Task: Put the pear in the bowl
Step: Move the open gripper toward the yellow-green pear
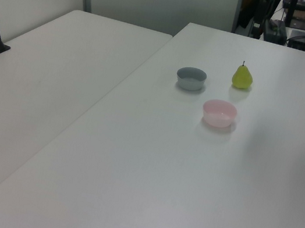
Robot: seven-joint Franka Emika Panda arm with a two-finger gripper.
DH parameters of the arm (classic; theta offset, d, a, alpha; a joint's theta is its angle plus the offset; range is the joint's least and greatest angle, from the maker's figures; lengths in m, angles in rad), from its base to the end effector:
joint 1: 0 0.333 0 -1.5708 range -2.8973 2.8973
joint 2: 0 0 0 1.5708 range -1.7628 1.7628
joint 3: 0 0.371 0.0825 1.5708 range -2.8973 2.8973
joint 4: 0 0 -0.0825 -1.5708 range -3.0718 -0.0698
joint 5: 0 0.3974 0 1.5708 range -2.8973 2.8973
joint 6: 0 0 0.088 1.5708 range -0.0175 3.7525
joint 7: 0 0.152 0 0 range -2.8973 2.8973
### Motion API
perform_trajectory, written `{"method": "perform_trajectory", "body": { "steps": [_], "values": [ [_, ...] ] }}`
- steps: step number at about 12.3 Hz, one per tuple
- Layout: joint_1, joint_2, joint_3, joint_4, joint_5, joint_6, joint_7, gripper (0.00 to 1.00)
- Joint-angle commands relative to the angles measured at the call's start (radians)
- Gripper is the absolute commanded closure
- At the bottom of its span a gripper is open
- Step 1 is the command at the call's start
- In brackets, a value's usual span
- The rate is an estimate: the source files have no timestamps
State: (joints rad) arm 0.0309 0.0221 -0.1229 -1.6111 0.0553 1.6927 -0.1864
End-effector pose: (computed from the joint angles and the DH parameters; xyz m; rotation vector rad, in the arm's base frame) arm 0.5876 -0.0456 0.6134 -3.0932 -0.1384 -0.1028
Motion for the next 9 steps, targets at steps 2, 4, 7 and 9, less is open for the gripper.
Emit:
{"method": "perform_trajectory", "body": {
  "steps": [2, 4, 7, 9],
  "values": [
    [0.004, -0.019, 0.009, -0.029, 0.014, 0.016, 0.027, 0.00],
    [0.004, -0.018, 0.012, -0.029, 0.014, 0.016, 0.025, 0.00],
    [0.003, -0.019, 0.012, -0.029, 0.014, 0.016, 0.024, 0.00],
    [0.000, -0.018, 0.012, -0.029, 0.012, 0.016, 0.010, 0.00]
  ]
}}
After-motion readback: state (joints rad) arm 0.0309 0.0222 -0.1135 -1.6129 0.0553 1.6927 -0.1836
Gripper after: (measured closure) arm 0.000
